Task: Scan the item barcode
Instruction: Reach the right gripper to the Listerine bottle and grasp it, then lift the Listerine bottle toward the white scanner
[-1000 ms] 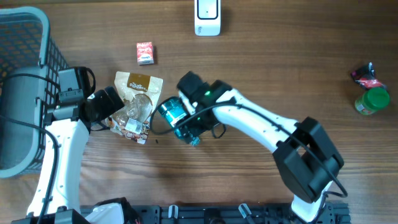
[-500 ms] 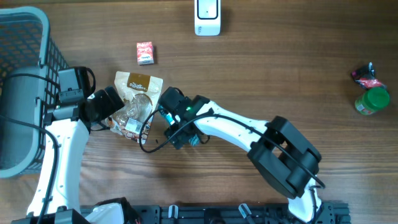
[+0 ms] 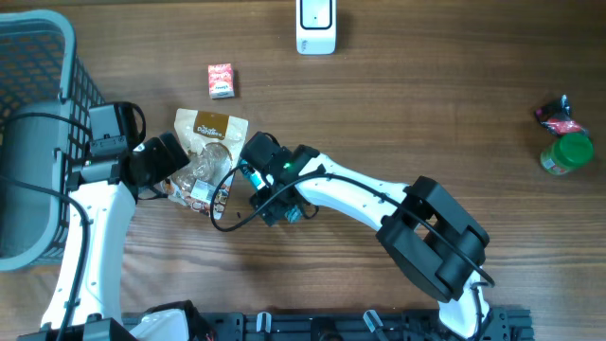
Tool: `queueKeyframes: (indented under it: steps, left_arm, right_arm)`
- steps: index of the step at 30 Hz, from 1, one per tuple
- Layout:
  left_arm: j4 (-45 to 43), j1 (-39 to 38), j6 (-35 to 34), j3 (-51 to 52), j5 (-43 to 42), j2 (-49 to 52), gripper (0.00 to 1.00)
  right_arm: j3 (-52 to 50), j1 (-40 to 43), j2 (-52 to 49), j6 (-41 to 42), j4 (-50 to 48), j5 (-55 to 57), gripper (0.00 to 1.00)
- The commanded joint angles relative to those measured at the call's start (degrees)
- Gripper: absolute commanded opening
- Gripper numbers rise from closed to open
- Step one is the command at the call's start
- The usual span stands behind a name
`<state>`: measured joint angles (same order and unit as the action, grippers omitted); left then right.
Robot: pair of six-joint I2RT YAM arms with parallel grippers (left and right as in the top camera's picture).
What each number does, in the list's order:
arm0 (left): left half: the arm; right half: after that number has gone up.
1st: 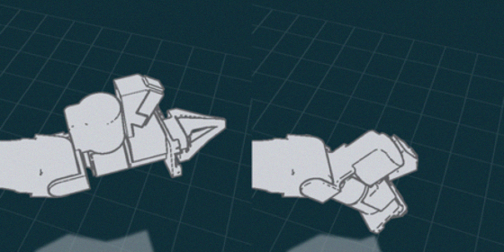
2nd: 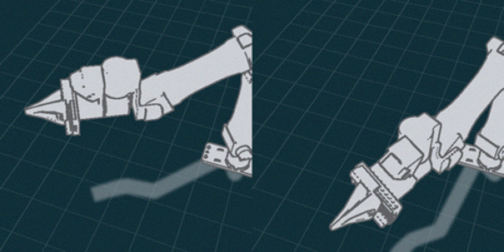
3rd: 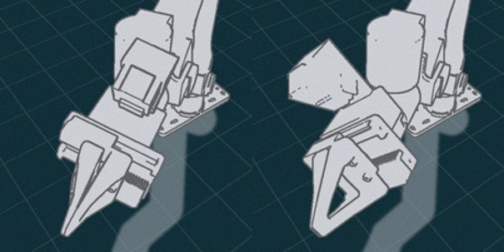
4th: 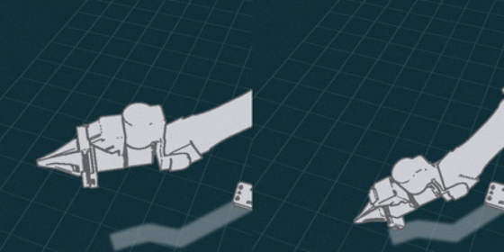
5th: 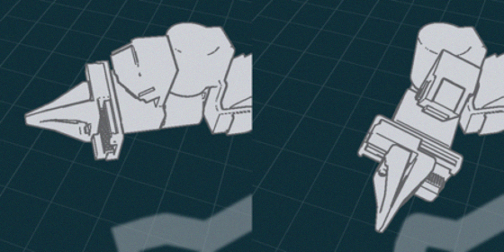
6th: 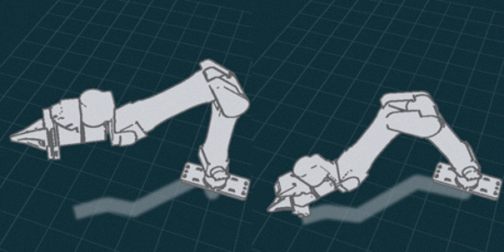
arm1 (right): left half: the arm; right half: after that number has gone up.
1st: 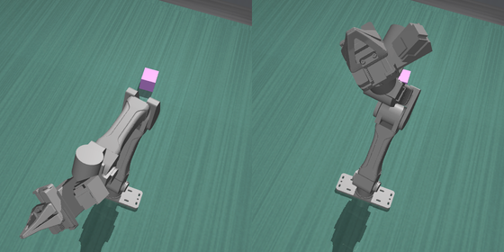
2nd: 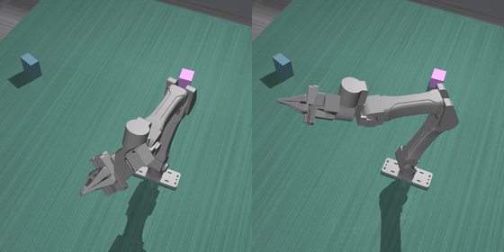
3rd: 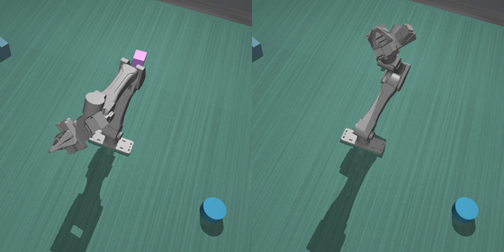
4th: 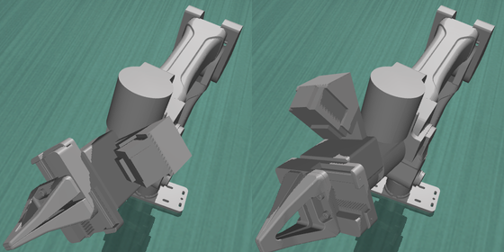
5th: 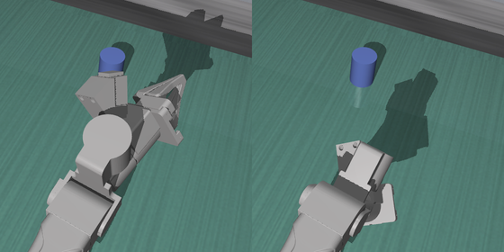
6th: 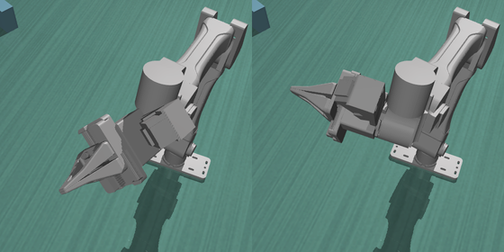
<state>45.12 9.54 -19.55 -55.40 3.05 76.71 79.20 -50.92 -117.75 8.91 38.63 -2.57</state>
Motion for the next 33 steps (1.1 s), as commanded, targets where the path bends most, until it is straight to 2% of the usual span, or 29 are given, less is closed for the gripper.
queueKeyframes:
  steps: [1,3,7,11,14,22,29,33]
  left_arm:
    - [0.39,0.33,0.72,0.11,-0.66,0.17,1.00]
    - [0.61,0.33,0.70,0.11,-0.66,0.17,1.00]
    - [0.76,0.33,0.70,0.11,-0.66,0.17,1.00]
    - [0.96,0.33,0.72,0.11,-0.66,0.17,1.00]
    - [0.98,0.33,0.72,0.11,-0.66,0.17,1.00]
    - [0.96,0.33,0.72,0.11,-0.63,0.17,1.00]
    - [0.94,0.33,0.72,0.11,-0.66,0.17,1.00]
    - [0.98,0.33,0.72,0.11,-0.66,0.17,1.00]
  right_arm:
    - [-0.04,0.15,-0.92,0.09,-0.55,-0.87,0.93]
    - [-0.04,0.15,-0.92,0.07,-0.46,-0.90,0.93]
    - [-0.04,0.15,-0.92,0.09,-0.35,-0.90,0.72]
    - [0.20,0.15,-0.85,0.22,-0.35,-1.88,0.69]
    - [4.15,1.55,-0.61,0.22,2.08,-9.38,0.61]
    - [6.43,15.21,2.58,0.04,6.05,-34.64,0.58]
    - [6.43,18.75,2.58,0.37,10.01,-42.75,0.58]
    - [6.47,18.75,2.58,5.84,10.01,-45.38,0.58]
